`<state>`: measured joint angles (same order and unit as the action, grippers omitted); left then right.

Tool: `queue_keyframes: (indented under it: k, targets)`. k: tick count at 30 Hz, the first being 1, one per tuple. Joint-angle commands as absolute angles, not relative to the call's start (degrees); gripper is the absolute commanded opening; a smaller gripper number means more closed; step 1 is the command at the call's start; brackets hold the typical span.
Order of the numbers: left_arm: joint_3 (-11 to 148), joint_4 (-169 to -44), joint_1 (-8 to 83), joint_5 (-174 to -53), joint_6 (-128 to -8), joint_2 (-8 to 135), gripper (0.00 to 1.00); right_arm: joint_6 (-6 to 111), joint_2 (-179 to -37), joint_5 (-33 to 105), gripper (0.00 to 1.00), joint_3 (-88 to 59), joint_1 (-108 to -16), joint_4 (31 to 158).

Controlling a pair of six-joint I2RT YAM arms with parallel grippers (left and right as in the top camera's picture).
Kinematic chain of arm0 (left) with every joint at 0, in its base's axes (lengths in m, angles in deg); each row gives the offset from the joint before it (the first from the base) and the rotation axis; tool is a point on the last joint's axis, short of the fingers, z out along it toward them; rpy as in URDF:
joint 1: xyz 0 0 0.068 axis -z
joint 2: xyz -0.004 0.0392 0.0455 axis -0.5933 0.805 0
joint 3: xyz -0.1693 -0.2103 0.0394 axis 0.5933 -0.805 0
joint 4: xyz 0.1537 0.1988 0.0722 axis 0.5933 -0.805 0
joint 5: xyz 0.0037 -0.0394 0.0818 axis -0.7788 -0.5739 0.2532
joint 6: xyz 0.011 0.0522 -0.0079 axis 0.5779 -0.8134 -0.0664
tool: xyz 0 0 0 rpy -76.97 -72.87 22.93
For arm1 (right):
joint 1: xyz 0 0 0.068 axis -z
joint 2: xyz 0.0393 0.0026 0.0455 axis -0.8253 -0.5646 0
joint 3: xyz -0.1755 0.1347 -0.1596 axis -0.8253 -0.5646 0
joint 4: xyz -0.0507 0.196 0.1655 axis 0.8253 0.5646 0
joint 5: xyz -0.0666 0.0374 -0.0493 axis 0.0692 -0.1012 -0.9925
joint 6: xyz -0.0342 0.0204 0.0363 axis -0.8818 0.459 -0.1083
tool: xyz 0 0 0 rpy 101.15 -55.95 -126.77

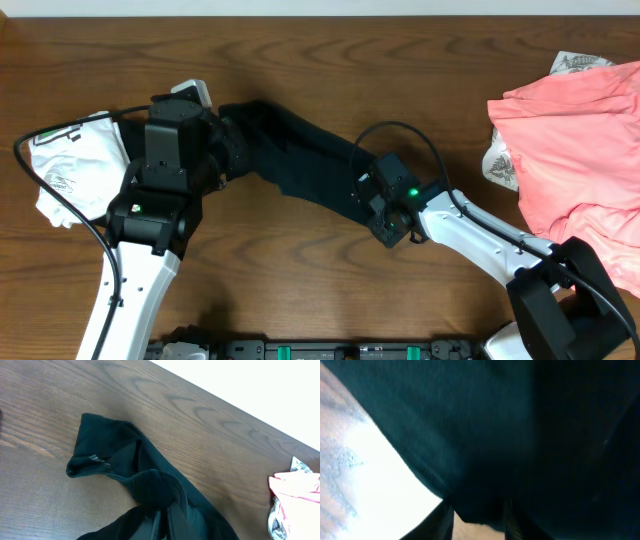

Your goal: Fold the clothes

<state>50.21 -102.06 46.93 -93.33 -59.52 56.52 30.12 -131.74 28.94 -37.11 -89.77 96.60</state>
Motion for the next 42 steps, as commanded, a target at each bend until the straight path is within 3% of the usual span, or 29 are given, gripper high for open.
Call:
queue_keyframes:
  k: [1,4,6,13,19,27,42]
  targets:
    - [51.5,-101.8,46.7,-92.6,-59.9,56.1,0.06,31.1,-132.0,27.3,0.27,-37.3,-90.1,95.7]
    - [51.5,-101.8,46.7,-92.6,-59.9,56.1,0.06,31.1,-132.0,27.3,0.18,-37.3,-90.1,95.6]
    - [51.5,-101.8,46.7,-92.6,-59.9,56.1,0.06,31.1,-132.0,27.3,0.01,-37.3,-90.1,95.6]
    - [51.5,-101.8,46.7,-92.6,-60.4,56.0,0.06,36.7,-130.6,21.6,0.01,-36.1,-89.9,95.9]
    - [54.1,-101.8,46.7,-91.8,-61.2,55.4,0.06,36.7,-122.5,11.2,0.01,-26.6,-85.8,101.5]
    - [60.7,-103.1,46.7,-92.0,-61.4,55.1,0.06,30.8,-114.6,11.0,0.01,-16.4,-79.4,104.9]
    - [61.4,-103.7,46.7,-91.9,-62.5,50.2,0.06,23.6,-107.2,11.0,0.01,-12.7,-75.0,106.5]
